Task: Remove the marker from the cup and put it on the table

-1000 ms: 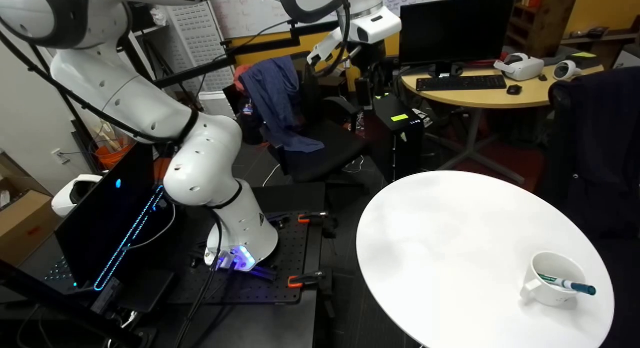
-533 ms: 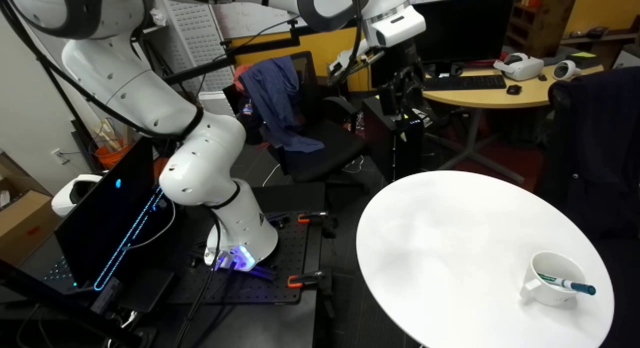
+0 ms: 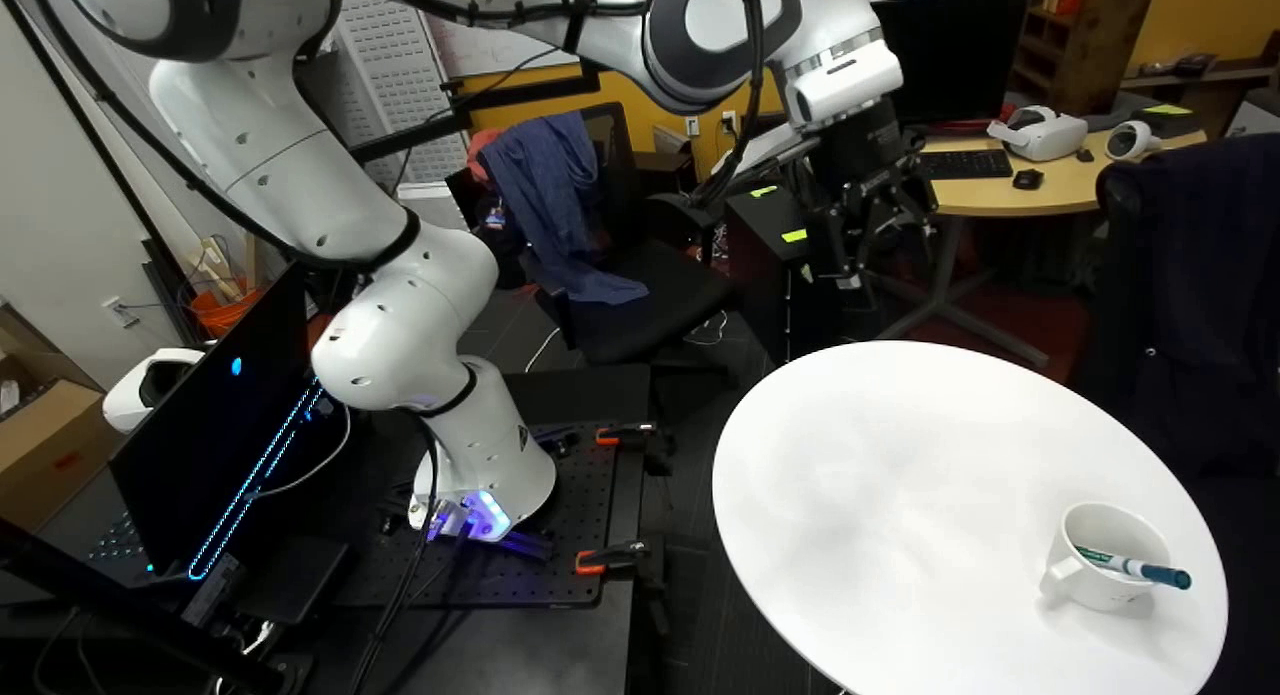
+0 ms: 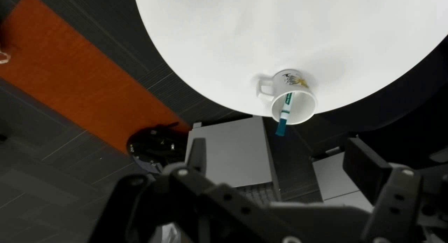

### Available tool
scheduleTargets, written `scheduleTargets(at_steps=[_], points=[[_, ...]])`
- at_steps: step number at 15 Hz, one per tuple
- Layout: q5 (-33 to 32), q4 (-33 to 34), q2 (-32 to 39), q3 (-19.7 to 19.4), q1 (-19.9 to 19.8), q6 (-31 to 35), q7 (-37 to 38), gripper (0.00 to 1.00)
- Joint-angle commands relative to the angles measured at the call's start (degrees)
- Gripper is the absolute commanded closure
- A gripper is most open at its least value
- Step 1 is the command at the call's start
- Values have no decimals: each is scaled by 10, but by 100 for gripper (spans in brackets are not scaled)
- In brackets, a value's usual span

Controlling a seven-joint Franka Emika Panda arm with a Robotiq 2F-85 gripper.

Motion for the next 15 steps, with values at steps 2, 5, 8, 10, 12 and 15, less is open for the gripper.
scheduleTargets(at_steps=[2, 5, 8, 10, 12, 15], points=[[-132, 32, 64, -7, -15, 20, 122, 0], [-223, 47, 100, -22, -3, 12, 204, 0], [-311, 66, 144, -43, 15, 3, 289, 0], [-364, 75, 170, -61, 31, 1, 342, 0], [-415, 84, 197, -79, 47, 3, 388, 0], [-476, 96, 234, -102, 71, 6, 442, 0]])
